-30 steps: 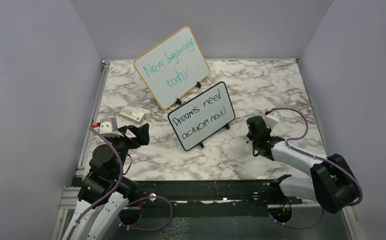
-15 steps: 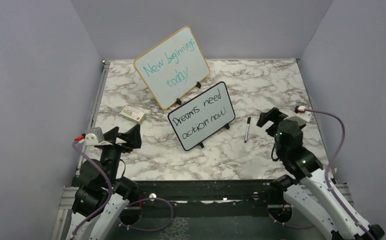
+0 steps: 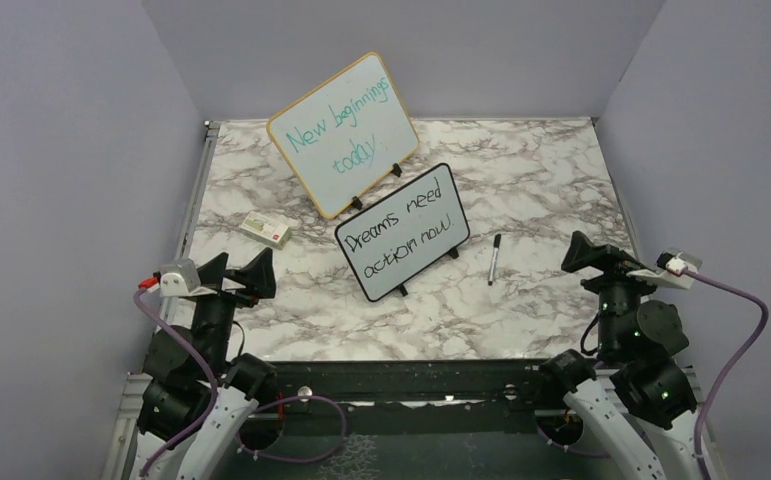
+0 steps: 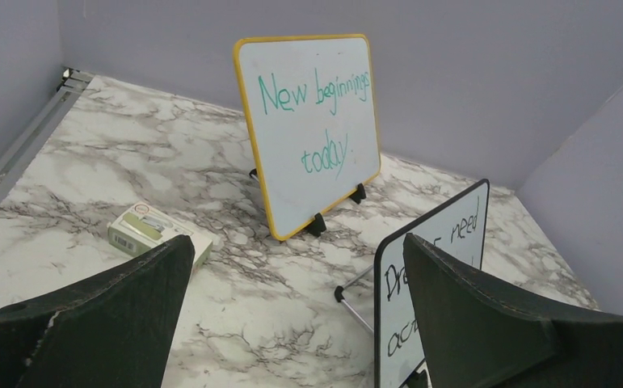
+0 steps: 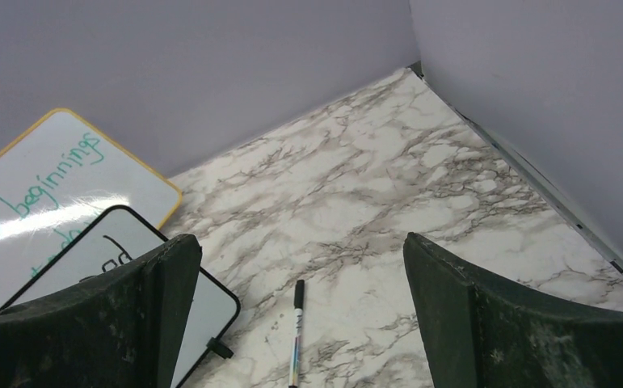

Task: Write a sentence on the whiteboard
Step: Reset both arms

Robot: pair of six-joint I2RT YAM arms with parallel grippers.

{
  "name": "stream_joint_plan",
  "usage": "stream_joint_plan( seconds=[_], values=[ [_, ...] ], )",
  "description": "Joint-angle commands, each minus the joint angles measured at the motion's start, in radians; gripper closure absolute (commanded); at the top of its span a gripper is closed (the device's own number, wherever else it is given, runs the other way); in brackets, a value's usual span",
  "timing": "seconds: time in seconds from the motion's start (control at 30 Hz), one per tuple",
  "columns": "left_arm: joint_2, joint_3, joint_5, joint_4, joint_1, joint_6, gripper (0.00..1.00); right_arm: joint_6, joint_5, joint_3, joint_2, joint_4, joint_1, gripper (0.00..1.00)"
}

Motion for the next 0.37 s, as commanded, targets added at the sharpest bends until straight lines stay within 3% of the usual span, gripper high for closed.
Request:
stream_joint_plan(
  seconds=[0.0, 0.33],
  values=[
    [-0.013, 0.033, 0.031, -0.011, 0.005, 0.017, 0.01, -0.083, 0.014, -0.054, -0.057, 0.030, -0.004, 0.00],
    [-0.013, 0.037, 0.018, -0.024, 0.038, 0.002, 0.01, -0.090, 0.012, -0.069, -0.064, 0.040, -0.004, 0.00]
  ],
)
